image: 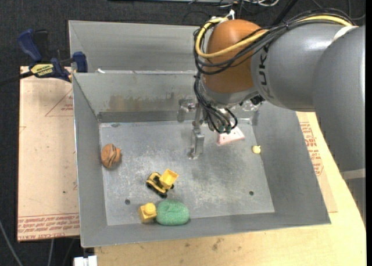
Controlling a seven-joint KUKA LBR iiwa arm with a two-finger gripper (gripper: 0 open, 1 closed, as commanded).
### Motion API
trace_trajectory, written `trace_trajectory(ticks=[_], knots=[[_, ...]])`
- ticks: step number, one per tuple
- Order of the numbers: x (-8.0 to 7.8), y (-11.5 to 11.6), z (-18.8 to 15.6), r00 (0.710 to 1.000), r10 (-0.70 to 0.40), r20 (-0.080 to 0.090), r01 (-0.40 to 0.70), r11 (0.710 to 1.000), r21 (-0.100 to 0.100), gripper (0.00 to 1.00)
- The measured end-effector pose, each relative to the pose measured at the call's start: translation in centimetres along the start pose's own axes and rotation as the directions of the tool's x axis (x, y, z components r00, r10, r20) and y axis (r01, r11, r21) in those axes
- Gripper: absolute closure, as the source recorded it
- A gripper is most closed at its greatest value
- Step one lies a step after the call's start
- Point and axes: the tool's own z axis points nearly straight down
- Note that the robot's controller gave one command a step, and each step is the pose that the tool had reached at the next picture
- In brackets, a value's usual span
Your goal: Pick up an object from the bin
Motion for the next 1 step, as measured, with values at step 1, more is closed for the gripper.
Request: trace_trajectory(ticks=[1], knots=[[3.44,2.61,3.41,1.0,-0.025,0.0,0.025,1.0,-0.001,0.0]])
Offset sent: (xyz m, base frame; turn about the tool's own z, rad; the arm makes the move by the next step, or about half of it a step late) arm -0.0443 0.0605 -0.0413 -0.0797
